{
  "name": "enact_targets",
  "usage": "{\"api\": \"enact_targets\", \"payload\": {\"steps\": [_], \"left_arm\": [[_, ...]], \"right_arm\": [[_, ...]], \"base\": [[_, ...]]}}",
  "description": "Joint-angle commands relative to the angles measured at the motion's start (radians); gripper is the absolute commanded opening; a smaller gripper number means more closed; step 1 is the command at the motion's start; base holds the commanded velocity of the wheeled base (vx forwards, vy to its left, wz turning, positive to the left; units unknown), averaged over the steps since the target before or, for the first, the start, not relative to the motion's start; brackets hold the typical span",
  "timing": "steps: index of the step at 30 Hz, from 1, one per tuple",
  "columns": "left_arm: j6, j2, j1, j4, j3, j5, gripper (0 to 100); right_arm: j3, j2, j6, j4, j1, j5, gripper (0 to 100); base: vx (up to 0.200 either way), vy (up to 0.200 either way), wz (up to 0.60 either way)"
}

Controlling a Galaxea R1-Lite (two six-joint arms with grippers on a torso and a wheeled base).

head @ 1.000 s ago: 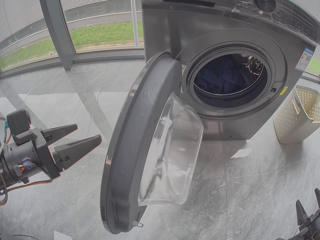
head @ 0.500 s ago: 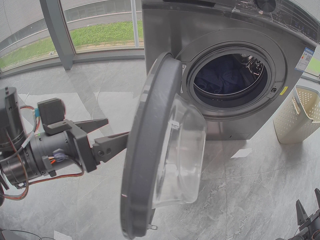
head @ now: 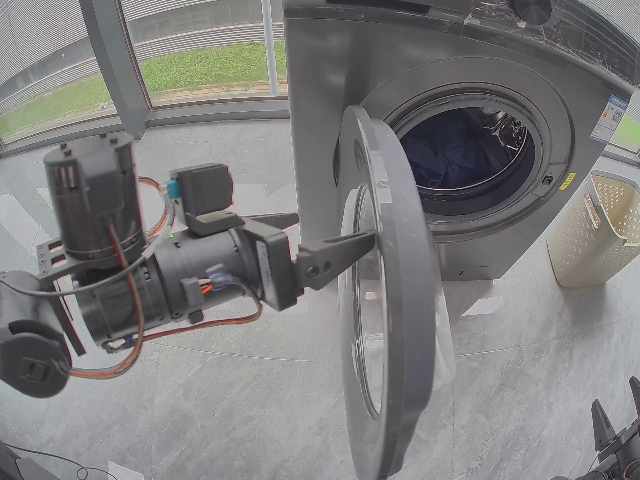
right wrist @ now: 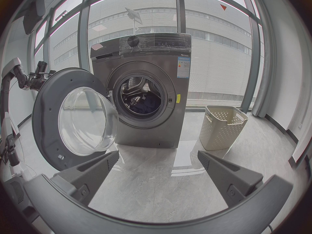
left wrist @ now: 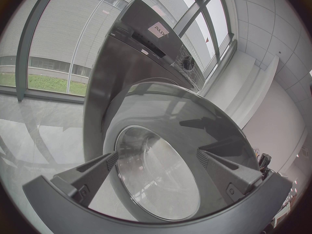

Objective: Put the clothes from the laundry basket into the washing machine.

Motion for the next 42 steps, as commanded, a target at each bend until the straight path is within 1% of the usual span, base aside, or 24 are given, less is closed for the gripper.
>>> {"api": "enact_targets", "payload": {"steps": [1, 4, 9, 16, 17, 18, 19, 21, 23, 24, 25, 27, 28, 31, 33, 36, 38, 39, 40, 42], "left_arm": [[-0.001, 0.113, -0.015, -0.033, -0.075, 0.014, 100], [-0.001, 0.163, -0.015, -0.047, -0.133, 0.018, 100], [-0.003, 0.258, -0.027, -0.070, -0.248, 0.058, 100], [-0.009, 0.388, -0.033, -0.087, -0.414, 0.100, 100], [-0.009, 0.388, -0.033, -0.087, -0.414, 0.100, 100], [-0.014, 0.414, -0.033, -0.090, -0.453, 0.119, 100], [-0.024, 0.442, -0.033, -0.098, -0.501, 0.149, 100], [-0.054, 0.475, -0.033, -0.110, -0.556, 0.185, 100], [-0.078, 0.491, -0.033, -0.115, -0.585, 0.208, 100], [-0.078, 0.491, -0.033, -0.115, -0.585, 0.208, 100], [-0.090, 0.497, -0.032, -0.113, -0.601, 0.225, 100], [-0.093, 0.495, -0.030, -0.113, -0.604, 0.238, 100], [-0.093, 0.491, -0.030, -0.115, -0.601, 0.247, 100], [-0.096, 0.468, -0.032, -0.113, -0.573, 0.251, 100], [-0.101, 0.419, -0.035, -0.101, -0.521, 0.251, 100], [-0.103, 0.340, -0.066, -0.089, -0.421, 0.250, 100], [-0.096, 0.241, -0.087, -0.076, -0.292, 0.244, 100], [-0.096, 0.227, -0.090, -0.075, -0.277, 0.242, 100], [-0.090, 0.146, -0.109, -0.075, -0.168, 0.239, 100], [-0.080, 0.063, -0.118, -0.078, -0.059, 0.241, 100]], "right_arm": [[0.018, -0.009, 0.000, 0.000, 0.000, 0.000, 100], [0.018, -0.009, 0.000, 0.000, 0.000, 0.000, 100], [0.018, -0.009, 0.000, 0.000, 0.000, 0.000, 100], [0.018, -0.009, 0.000, 0.000, 0.000, 0.000, 100], [0.018, -0.009, 0.000, 0.000, 0.000, 0.000, 100], [0.018, -0.009, 0.000, 0.000, 0.000, 0.000, 100], [0.018, -0.009, 0.000, 0.000, 0.000, 0.000, 100], [0.018, -0.009, 0.000, 0.000, 0.000, 0.000, 100], [0.018, -0.009, 0.000, 0.000, 0.000, 0.000, 100], [0.018, -0.009, 0.000, 0.000, 0.000, 0.000, 100], [0.018, -0.009, 0.000, 0.000, 0.000, 0.000, 100], [0.018, -0.009, 0.000, 0.000, 0.000, 0.000, 100], [0.018, -0.009, 0.000, 0.000, 0.000, 0.000, 100], [0.018, -0.009, 0.000, 0.000, 0.000, 0.000, 100], [0.018, -0.009, 0.000, 0.000, 0.000, 0.000, 100], [0.018, -0.009, 0.000, 0.000, 0.000, 0.000, 100], [0.018, -0.009, 0.000, 0.000, 0.000, 0.000, 100], [0.018, -0.009, 0.000, 0.000, 0.000, 0.000, 100], [0.018, -0.009, 0.000, 0.000, 0.000, 0.000, 100], [0.018, -0.009, 0.000, 0.000, 0.000, 0.000, 100]], "base": [[0.000, 0.000, 0.00], [0.000, 0.000, 0.00], [0.000, 0.000, 0.00], [0.000, 0.000, 0.00], [0.000, 0.000, 0.00], [0.000, 0.000, 0.00], [0.000, 0.000, 0.00], [0.000, 0.000, 0.00], [0.000, 0.000, 0.00], [0.000, 0.000, 0.00], [0.000, 0.000, 0.00], [0.000, 0.000, 0.00], [0.000, 0.000, 0.00], [0.000, 0.000, 0.00], [0.000, 0.000, 0.00], [0.000, 0.000, 0.00], [0.000, 0.000, 0.00], [0.000, 0.000, 0.00], [0.000, 0.000, 0.00], [0.000, 0.000, 0.00]]}}
